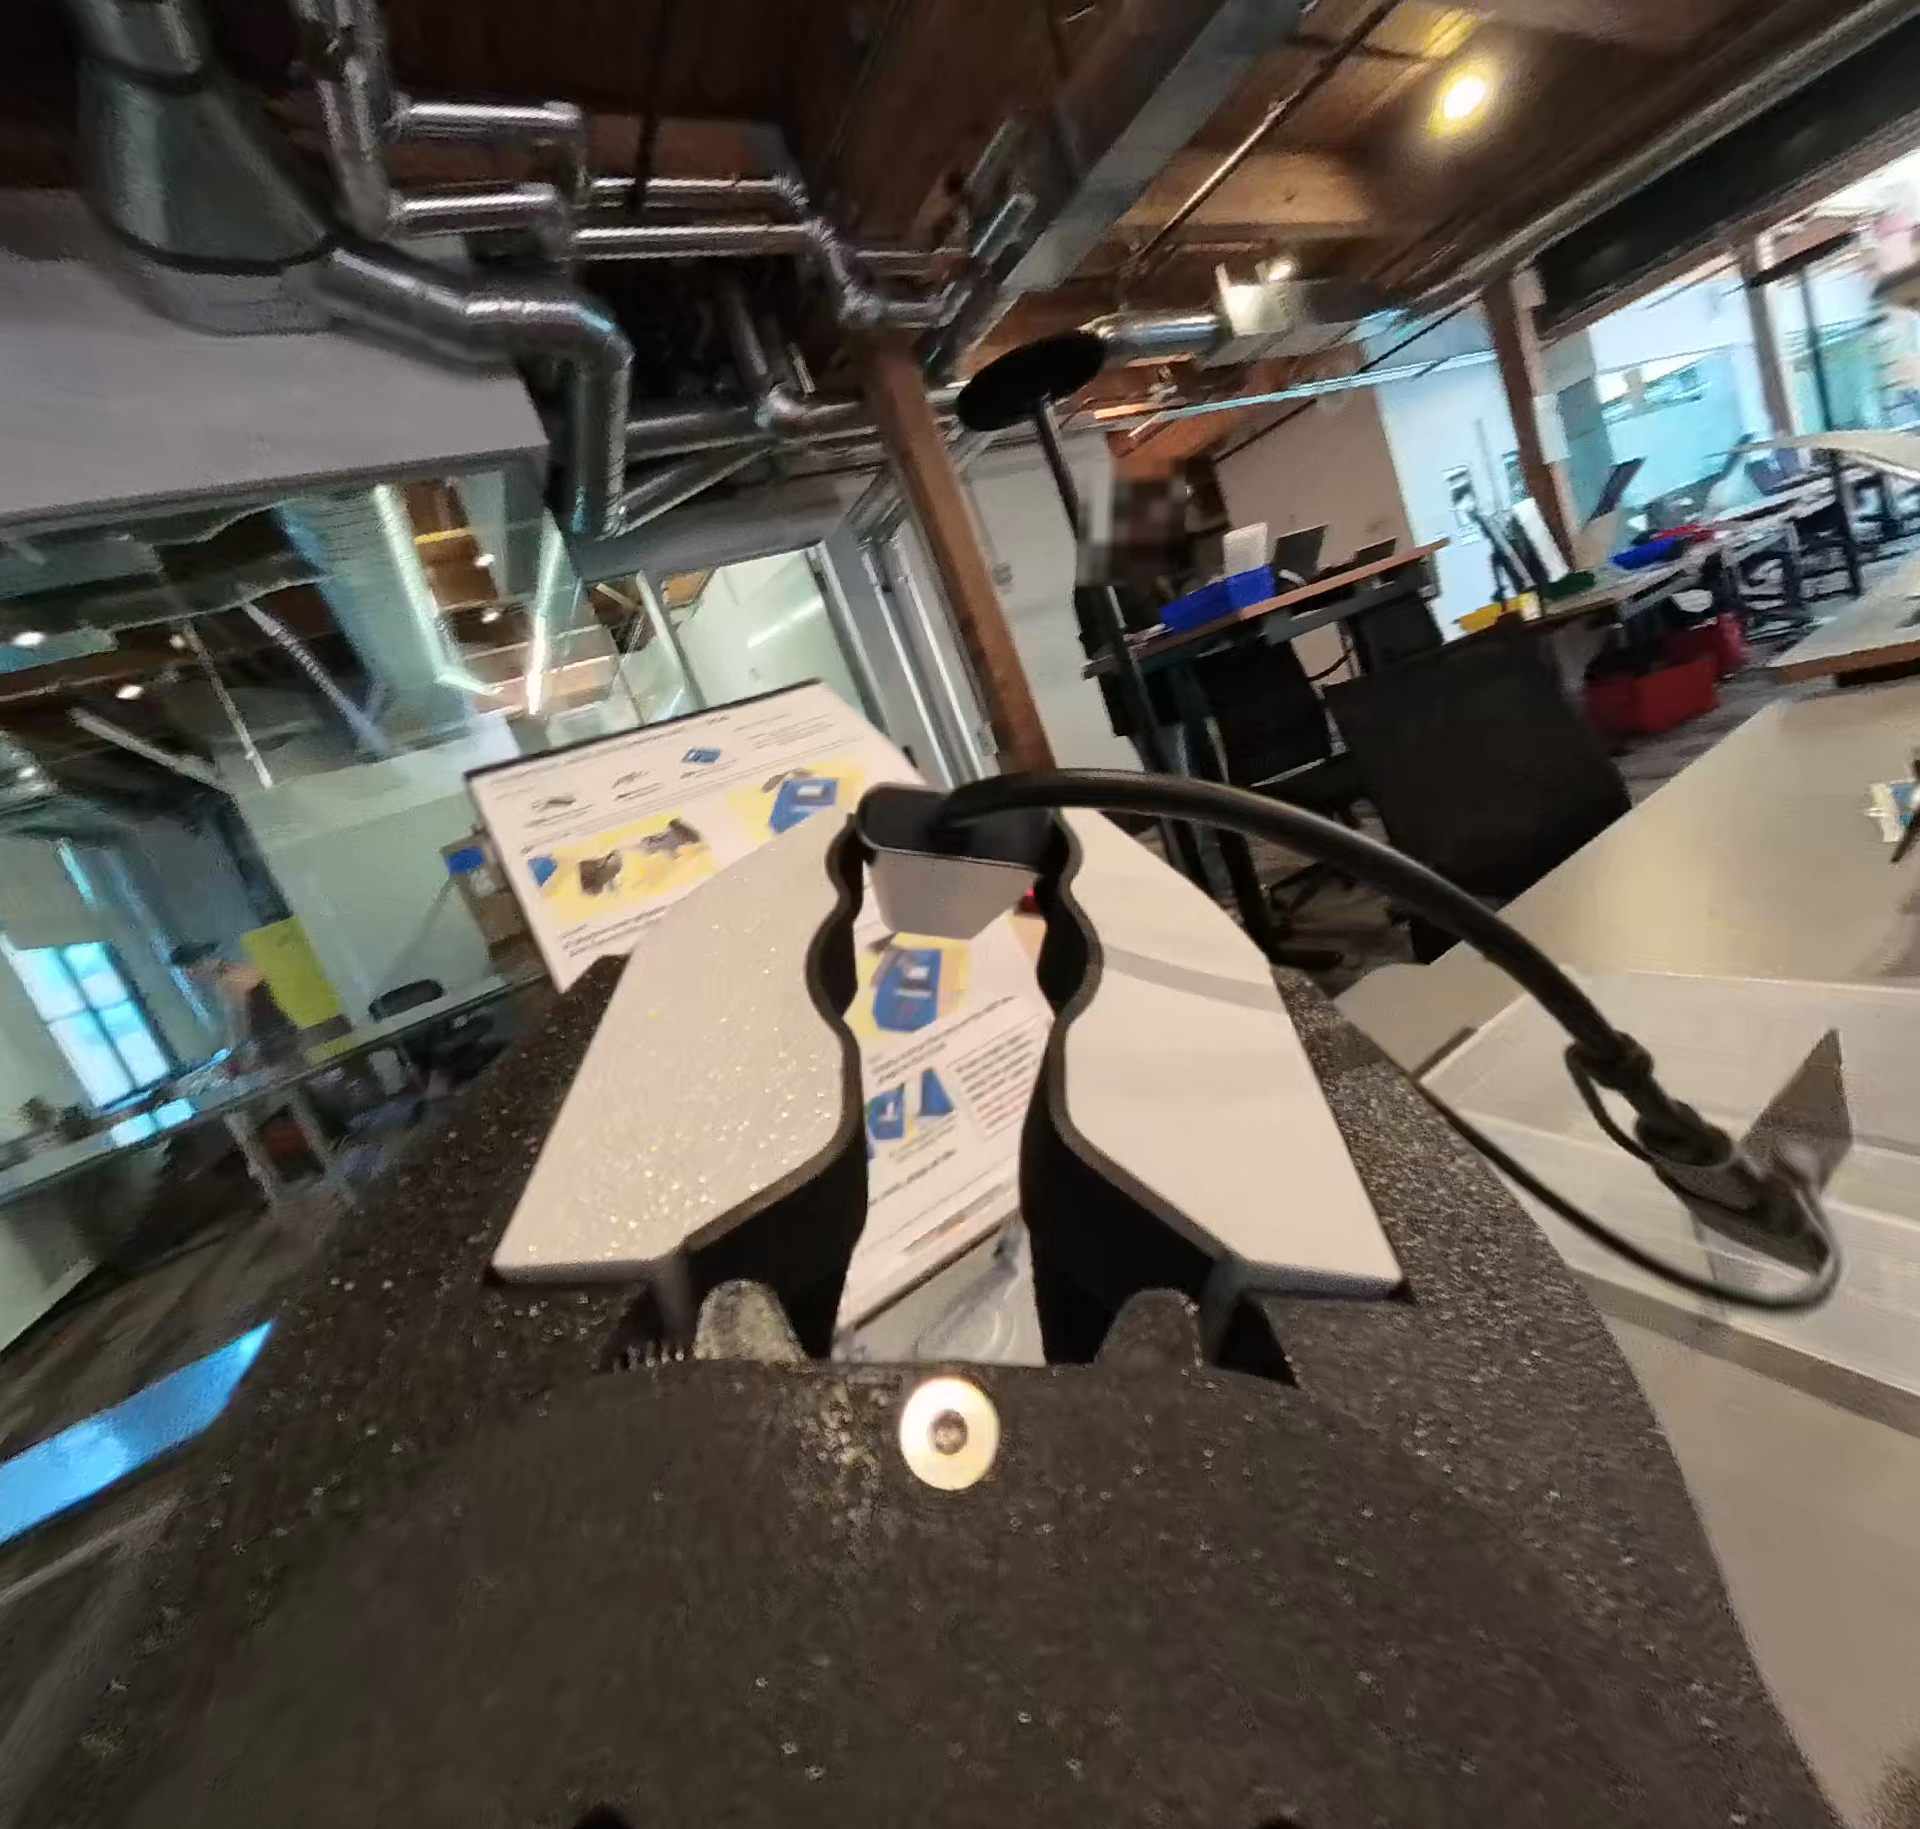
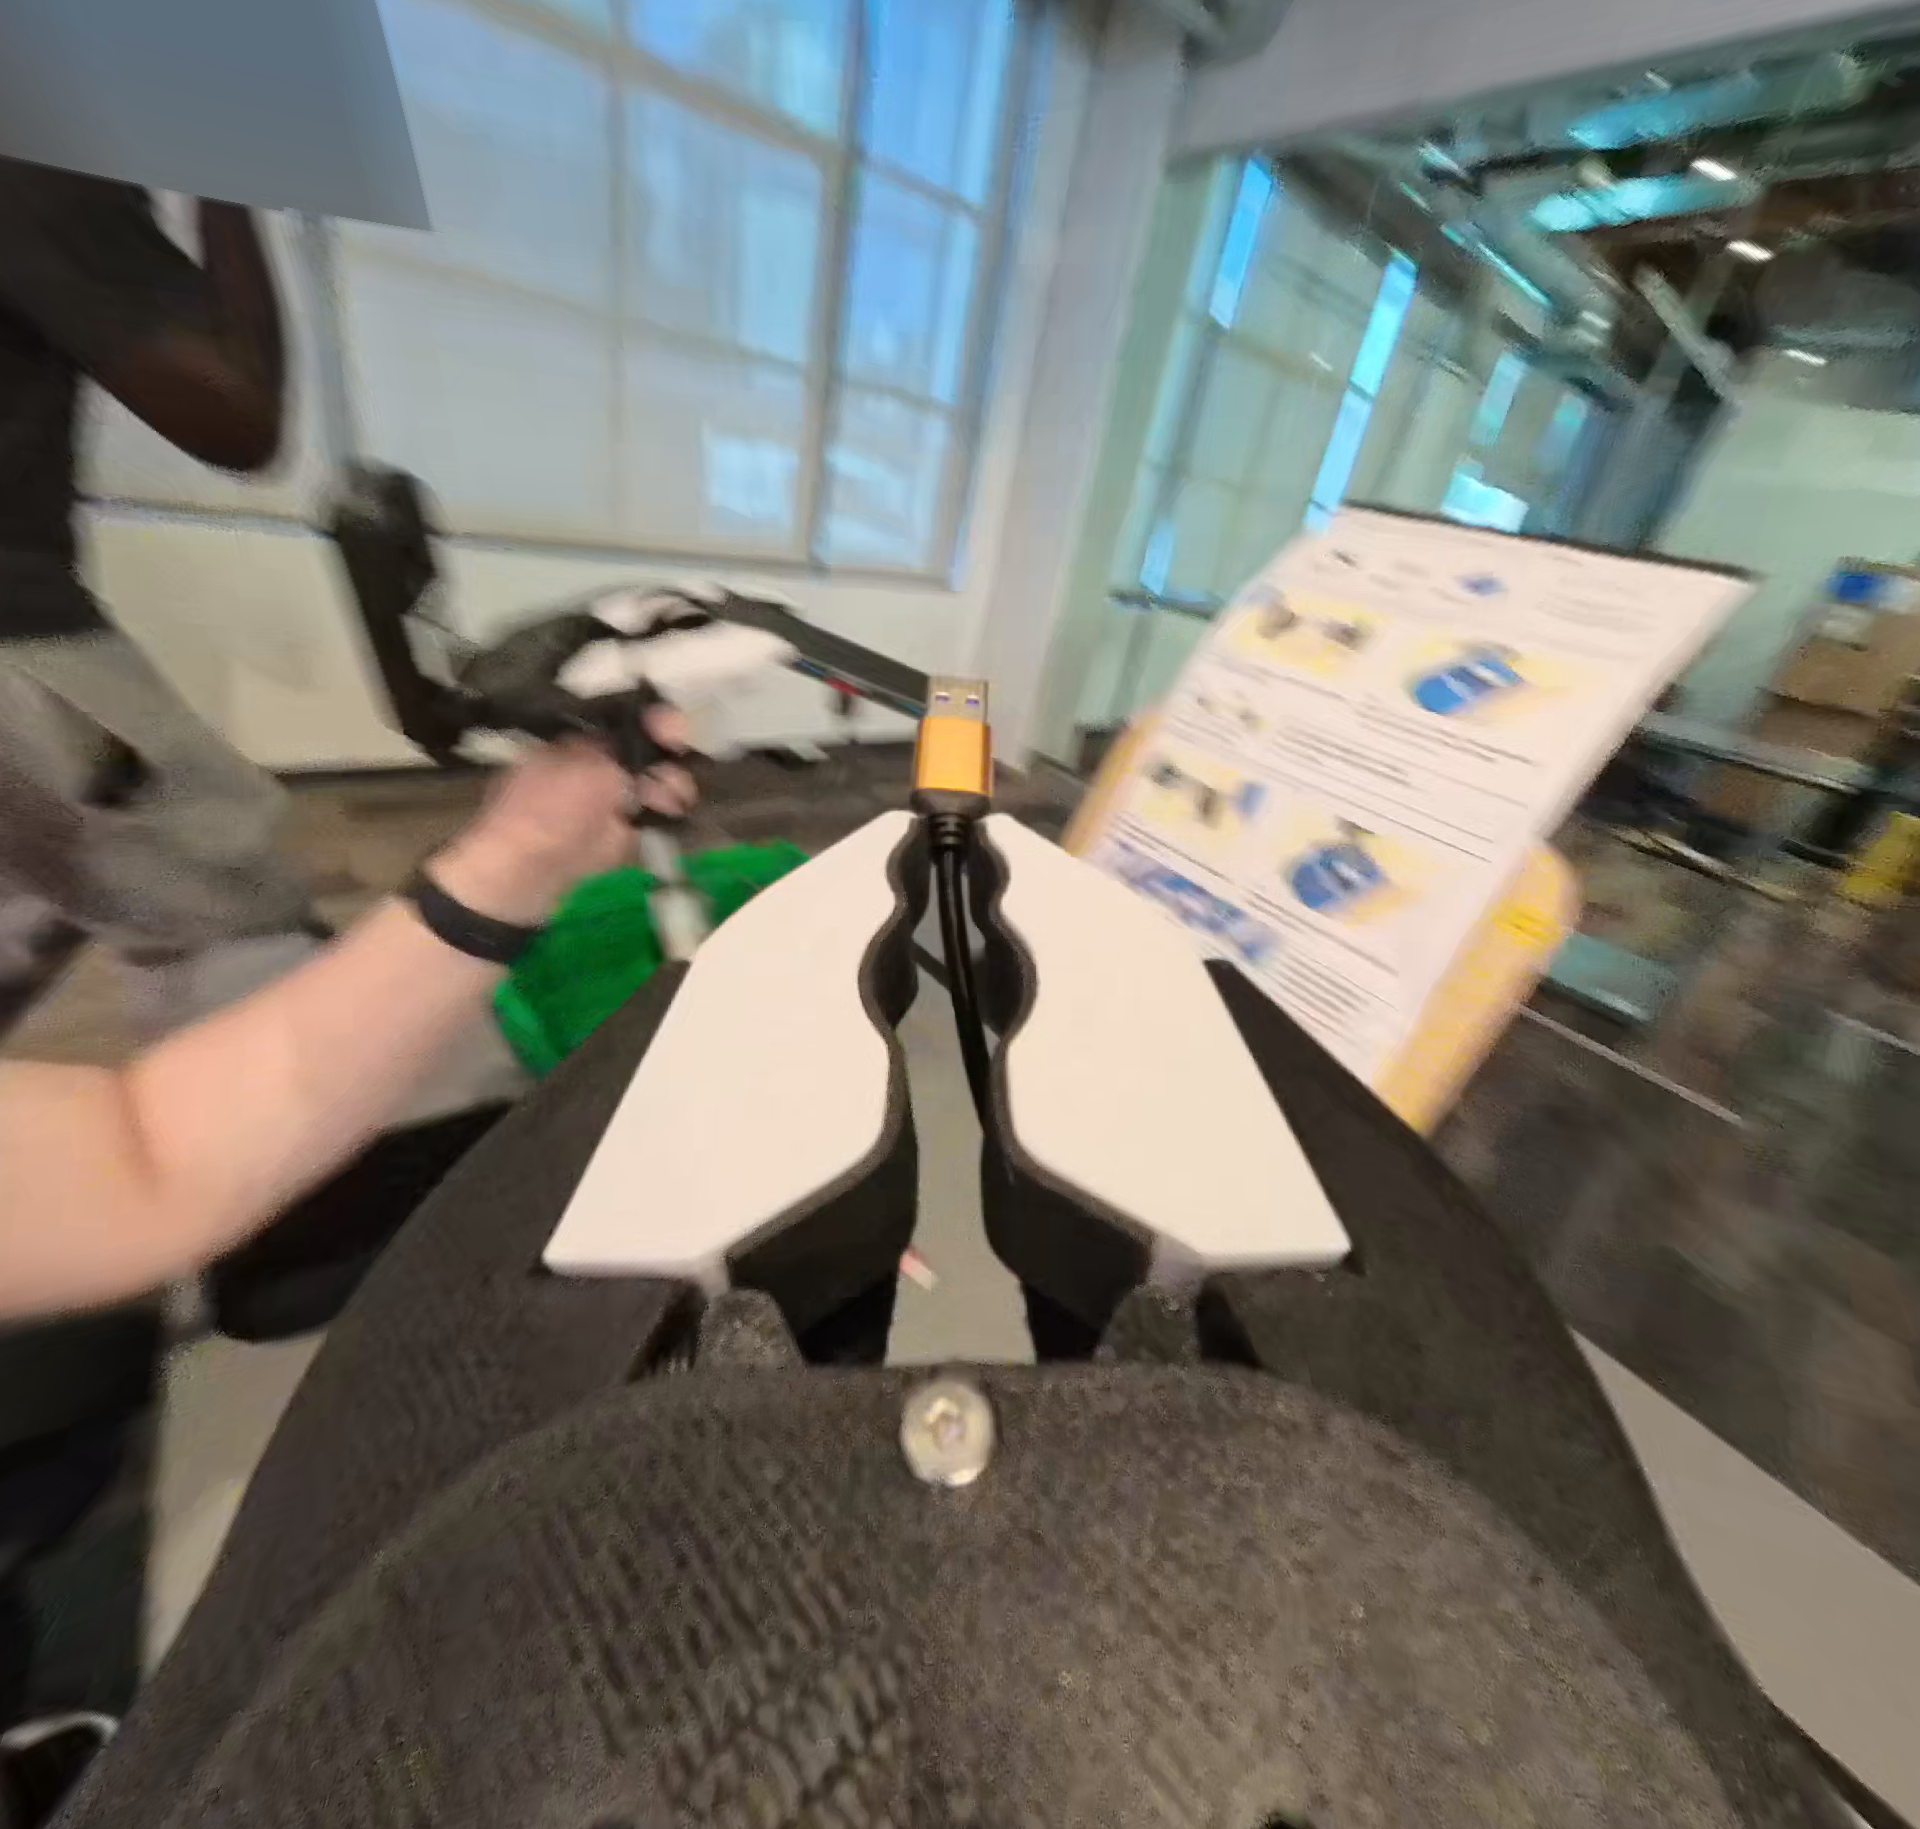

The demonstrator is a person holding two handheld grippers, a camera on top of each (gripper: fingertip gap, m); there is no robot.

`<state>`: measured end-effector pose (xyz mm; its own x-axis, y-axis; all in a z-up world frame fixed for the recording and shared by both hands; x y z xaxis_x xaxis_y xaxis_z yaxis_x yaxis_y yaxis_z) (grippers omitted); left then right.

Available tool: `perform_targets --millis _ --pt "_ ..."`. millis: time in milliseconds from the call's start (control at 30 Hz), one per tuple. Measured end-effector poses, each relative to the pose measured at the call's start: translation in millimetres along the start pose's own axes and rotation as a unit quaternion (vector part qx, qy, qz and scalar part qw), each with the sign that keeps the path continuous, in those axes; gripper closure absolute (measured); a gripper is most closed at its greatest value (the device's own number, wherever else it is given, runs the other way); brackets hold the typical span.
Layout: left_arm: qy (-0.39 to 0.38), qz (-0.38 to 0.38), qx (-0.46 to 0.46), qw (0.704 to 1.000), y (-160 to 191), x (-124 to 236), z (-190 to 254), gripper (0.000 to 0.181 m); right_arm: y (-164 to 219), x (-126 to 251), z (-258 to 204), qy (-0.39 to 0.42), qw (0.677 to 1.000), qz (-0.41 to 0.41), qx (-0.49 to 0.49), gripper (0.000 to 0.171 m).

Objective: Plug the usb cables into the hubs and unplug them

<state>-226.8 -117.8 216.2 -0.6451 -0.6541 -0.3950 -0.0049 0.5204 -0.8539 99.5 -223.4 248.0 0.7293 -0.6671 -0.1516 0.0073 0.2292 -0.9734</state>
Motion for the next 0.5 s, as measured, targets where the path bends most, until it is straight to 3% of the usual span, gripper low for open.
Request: perform_targets --millis 133,233,367,500 --pt "0.002 -0.003 0.022 1.0 8 18 -7 0.15 40 28 58 0.113 0.978 -0.155 0.076 0.164" --pt "0.009 -0.008 0.026 1.0 12 21 -4 0.15 86 46 96 0.143 0.964 -0.206 0.087 0.164" --pt "0.027 -0.026 0.019 0.999 14 15 5 0.15 153 60 129 0.163 0.952 -0.245 0.078 0.163" --pt "0.042 -0.03 0.01 0.999 9 11 16 0.15 214 71 133 0.118 0.944 -0.306 0.026 0.163"
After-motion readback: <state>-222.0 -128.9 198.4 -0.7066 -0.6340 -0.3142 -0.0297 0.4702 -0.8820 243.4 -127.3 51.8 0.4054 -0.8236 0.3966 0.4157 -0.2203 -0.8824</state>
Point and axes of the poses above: each gripper's, where its closed fingertips meet, x back along the fingers, y out of its underside, z = x × y across the jaws, the point moved 8 cm from there along x, back along the fingers, and after that the axes turned 1 degree about z, right-handed, at the moved point
